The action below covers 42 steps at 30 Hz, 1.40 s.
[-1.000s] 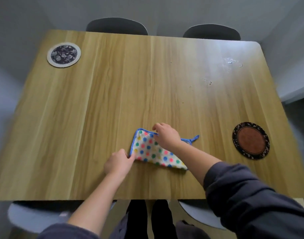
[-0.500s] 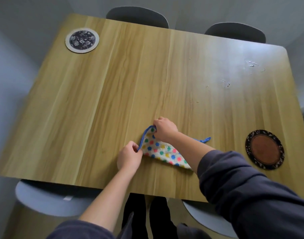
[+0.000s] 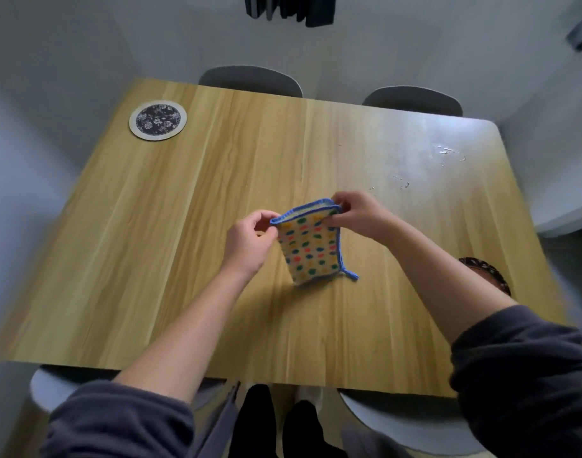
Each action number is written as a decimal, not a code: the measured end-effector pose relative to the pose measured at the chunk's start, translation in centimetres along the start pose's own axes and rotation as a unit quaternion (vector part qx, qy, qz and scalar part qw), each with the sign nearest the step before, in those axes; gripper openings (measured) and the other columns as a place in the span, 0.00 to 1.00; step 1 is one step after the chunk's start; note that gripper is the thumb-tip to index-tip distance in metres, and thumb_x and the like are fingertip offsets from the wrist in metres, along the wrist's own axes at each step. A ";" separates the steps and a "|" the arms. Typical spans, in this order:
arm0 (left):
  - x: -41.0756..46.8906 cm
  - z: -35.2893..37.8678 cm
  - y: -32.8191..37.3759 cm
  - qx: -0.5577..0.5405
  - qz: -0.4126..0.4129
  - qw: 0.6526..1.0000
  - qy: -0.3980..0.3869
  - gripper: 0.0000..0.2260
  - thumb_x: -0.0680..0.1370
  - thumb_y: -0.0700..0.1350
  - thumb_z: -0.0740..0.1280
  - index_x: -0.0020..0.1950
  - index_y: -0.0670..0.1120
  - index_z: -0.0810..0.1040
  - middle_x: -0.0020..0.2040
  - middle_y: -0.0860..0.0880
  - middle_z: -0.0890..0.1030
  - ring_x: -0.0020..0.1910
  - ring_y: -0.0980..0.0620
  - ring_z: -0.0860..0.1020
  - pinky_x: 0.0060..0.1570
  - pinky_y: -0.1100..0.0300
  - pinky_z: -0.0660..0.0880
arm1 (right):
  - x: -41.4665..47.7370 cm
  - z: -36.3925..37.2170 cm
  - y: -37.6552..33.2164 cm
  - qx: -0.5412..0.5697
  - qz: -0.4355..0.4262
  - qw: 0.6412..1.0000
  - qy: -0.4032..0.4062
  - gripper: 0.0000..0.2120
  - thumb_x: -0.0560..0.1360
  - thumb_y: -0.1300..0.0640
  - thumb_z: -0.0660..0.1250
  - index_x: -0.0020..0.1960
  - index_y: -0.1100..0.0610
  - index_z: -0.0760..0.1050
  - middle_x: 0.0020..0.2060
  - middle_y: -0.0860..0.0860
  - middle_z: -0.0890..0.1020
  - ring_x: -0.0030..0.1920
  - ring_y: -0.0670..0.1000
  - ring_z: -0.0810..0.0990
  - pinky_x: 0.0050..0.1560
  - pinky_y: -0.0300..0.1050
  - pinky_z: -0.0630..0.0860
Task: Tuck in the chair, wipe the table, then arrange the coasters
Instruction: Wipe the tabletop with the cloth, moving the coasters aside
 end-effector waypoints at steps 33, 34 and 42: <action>0.5 7.3 -13.8 0.276 -0.156 0.941 -0.117 0.06 0.74 0.49 0.67 0.49 0.51 0.75 0.44 0.53 0.79 0.47 0.49 0.78 0.41 0.58 0.71 | -1.2 9.2 13.9 -0.105 0.130 0.982 0.085 0.15 0.75 0.53 0.69 0.61 0.52 0.76 0.55 0.50 0.76 0.55 0.52 0.76 0.52 0.48 0.75; 0.2 6.8 -13.9 0.306 -0.170 0.930 -0.110 0.09 0.74 0.52 0.68 0.50 0.50 0.75 0.46 0.52 0.79 0.47 0.49 0.78 0.41 0.58 0.71 | -1.3 9.1 13.6 -0.147 0.107 0.979 0.096 0.18 0.75 0.52 0.68 0.64 0.51 0.74 0.57 0.50 0.75 0.58 0.53 0.75 0.55 0.49 0.74; -5.5 8.0 -15.4 0.441 -0.260 0.838 -0.192 0.17 0.73 0.58 0.65 0.54 0.49 0.78 0.54 0.47 0.81 0.54 0.45 0.79 0.42 0.59 0.69 | 0.0 12.8 10.8 -0.300 -0.037 0.953 0.016 0.22 0.77 0.50 0.64 0.70 0.48 0.68 0.64 0.48 0.74 0.64 0.52 0.70 0.62 0.50 0.63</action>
Point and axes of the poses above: each hand's wrist, its own x-axis towards the middle knuckle, its own z-axis out of the palm, y = z × x, the point moved 9 cm from there along x, towards the middle knuckle
